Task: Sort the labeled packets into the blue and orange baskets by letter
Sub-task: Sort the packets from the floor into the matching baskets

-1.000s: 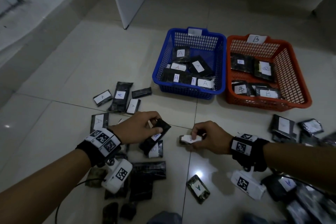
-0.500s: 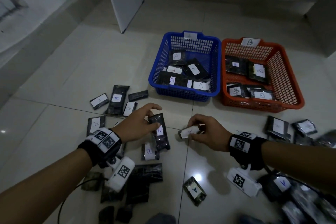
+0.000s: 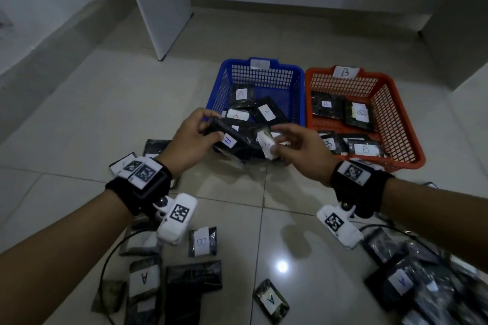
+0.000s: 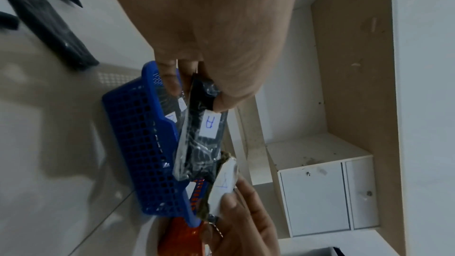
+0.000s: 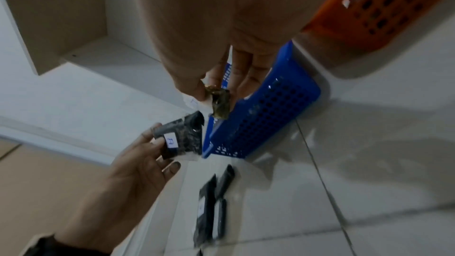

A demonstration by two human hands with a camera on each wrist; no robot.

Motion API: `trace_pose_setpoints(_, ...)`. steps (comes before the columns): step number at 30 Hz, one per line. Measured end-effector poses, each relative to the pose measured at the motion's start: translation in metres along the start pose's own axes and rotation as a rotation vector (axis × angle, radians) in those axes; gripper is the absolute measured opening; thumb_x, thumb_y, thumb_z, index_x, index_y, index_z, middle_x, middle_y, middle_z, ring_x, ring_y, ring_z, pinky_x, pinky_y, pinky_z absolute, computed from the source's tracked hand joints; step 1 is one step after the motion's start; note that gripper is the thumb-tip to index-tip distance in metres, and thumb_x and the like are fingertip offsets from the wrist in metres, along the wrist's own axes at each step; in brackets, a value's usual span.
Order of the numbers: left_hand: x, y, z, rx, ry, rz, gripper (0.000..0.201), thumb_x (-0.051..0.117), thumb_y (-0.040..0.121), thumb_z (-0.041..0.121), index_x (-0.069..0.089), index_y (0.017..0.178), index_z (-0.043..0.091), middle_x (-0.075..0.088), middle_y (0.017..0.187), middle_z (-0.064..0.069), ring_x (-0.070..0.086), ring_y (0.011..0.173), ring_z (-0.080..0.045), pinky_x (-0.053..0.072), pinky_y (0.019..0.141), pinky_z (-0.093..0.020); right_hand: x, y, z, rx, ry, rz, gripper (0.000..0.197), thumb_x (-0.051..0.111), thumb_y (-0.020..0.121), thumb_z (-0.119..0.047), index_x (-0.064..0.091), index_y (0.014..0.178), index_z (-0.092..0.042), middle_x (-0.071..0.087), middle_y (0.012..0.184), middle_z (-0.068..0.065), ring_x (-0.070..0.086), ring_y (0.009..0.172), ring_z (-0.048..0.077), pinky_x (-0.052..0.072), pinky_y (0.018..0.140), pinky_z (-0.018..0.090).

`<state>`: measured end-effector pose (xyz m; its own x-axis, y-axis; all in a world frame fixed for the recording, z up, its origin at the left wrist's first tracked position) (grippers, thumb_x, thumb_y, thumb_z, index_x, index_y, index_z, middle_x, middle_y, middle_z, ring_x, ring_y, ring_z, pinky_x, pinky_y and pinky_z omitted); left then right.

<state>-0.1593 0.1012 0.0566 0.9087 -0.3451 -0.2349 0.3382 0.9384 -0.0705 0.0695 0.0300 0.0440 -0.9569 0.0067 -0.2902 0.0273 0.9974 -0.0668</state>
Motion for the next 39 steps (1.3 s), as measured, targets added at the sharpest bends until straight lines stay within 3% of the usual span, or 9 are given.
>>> trace_pose_setpoints(3,0.000,0.021,0.000,-0.013,-0.005,0.070,0.028,0.064,0.090,-0.001,0.053,0.109,0.016,0.073,0.103,-0.008,0.071,0.095,-0.020,0.058,0.084,-0.032,-0.023,0.018,-0.007,-0.015,-0.014,0.074,0.027,0.071,0.090,-0.005,0.066,0.116,-0.009,0.072,0.101,0.002,0.070,0.083,0.001,0.055,0.069,0.016)
trace_pose_setpoints(7,0.009,0.045,-0.011,-0.066,0.047,0.085,0.032,0.065,0.091,0.004,0.047,0.112,0.020,0.071,0.104,-0.009,0.070,0.097,-0.024,0.058,0.081,-0.037,-0.047,0.036,0.000,-0.002,-0.101,0.168,0.021,0.067,0.094,-0.011,0.069,0.114,-0.014,0.070,0.103,-0.005,0.069,0.094,0.006,0.059,0.076,0.020)
trace_pose_setpoints(11,0.010,0.060,-0.022,0.004,0.490,0.083,0.027,0.066,0.082,0.033,0.050,0.101,0.043,0.066,0.098,0.014,0.066,0.096,-0.019,0.048,0.096,-0.049,-0.062,0.048,0.019,0.028,-0.179,0.253,0.010,0.069,0.093,-0.017,0.071,0.101,-0.022,0.070,0.101,-0.007,0.069,0.092,0.014,0.060,0.075,0.030)
trace_pose_setpoints(16,0.014,0.064,-0.021,0.135,0.995,0.109,0.023,0.068,0.087,0.027,0.067,0.109,0.036,0.052,0.124,0.002,0.044,0.118,-0.028,0.026,0.090,-0.044,-0.063,0.058,0.027,0.028,-0.258,0.235,0.005,0.072,0.090,-0.020,0.073,0.095,-0.022,0.066,0.091,-0.011,0.066,0.081,0.008,0.055,0.074,0.028)
trace_pose_setpoints(21,0.025,0.068,-0.022,0.212,0.994,-0.056,0.020,0.064,0.091,0.034,0.067,0.108,0.044,0.061,0.113,0.013,0.052,0.114,-0.017,0.014,0.072,-0.034,-0.066,0.067,0.025,-0.001,-0.262,0.246,0.007,0.076,0.088,-0.023,0.073,0.094,-0.021,0.070,0.090,-0.007,0.067,0.081,0.010,0.058,0.078,0.030)
trace_pose_setpoints(25,0.024,0.067,-0.017,0.225,0.969,0.010,0.018,0.065,0.091,0.033,0.072,0.105,0.041,0.058,0.126,0.012,0.048,0.122,-0.016,0.014,0.077,-0.034,-0.082,0.066,0.020,0.023,-0.229,0.251,0.009,0.075,0.089,-0.020,0.072,0.097,-0.018,0.072,0.091,-0.003,0.071,0.083,0.012,0.059,0.076,0.028)
trace_pose_setpoints(31,0.048,0.055,-0.010,0.319,0.901,-0.038,0.010,0.065,0.090,0.035,0.069,0.096,0.041,0.057,0.117,0.018,0.049,0.116,-0.010,0.013,0.077,-0.033,-0.130,0.056,0.023,0.036,-0.303,0.328,0.009,0.074,0.088,-0.017,0.077,0.096,-0.017,0.074,0.087,-0.005,0.069,0.081,0.009,0.056,0.077,0.025)
trace_pose_setpoints(36,0.084,0.045,-0.006,0.388,0.878,-0.115,0.021,0.058,0.086,0.047,0.069,0.101,0.038,0.058,0.119,0.016,0.050,0.117,-0.014,0.023,0.090,-0.041,-0.172,0.035,0.039,0.068,-0.378,0.375,0.008,0.076,0.086,-0.012,0.077,0.093,-0.009,0.074,0.085,0.002,0.063,0.066,-0.001,0.049,0.060,0.008)
trace_pose_setpoints(39,0.100,0.039,-0.003,0.396,0.901,-0.155,0.017,0.060,0.089,0.044,0.067,0.103,0.037,0.056,0.121,0.015,0.048,0.118,-0.013,0.022,0.092,-0.040,-0.198,0.021,0.054,0.168,-0.415,0.326,0.007,0.076,0.086,-0.011,0.077,0.092,-0.008,0.073,0.083,0.001,0.063,0.061,-0.004,0.051,0.059,0.011)
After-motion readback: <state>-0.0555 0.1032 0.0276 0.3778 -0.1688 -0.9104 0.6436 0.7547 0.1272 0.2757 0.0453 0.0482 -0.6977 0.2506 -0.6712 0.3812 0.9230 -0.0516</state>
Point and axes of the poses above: each hand's wrist, its own y-axis towards the middle knuckle, its own x-axis out of the palm, z = x × y, the point moved 6 cm from there along y, towards the middle knuckle
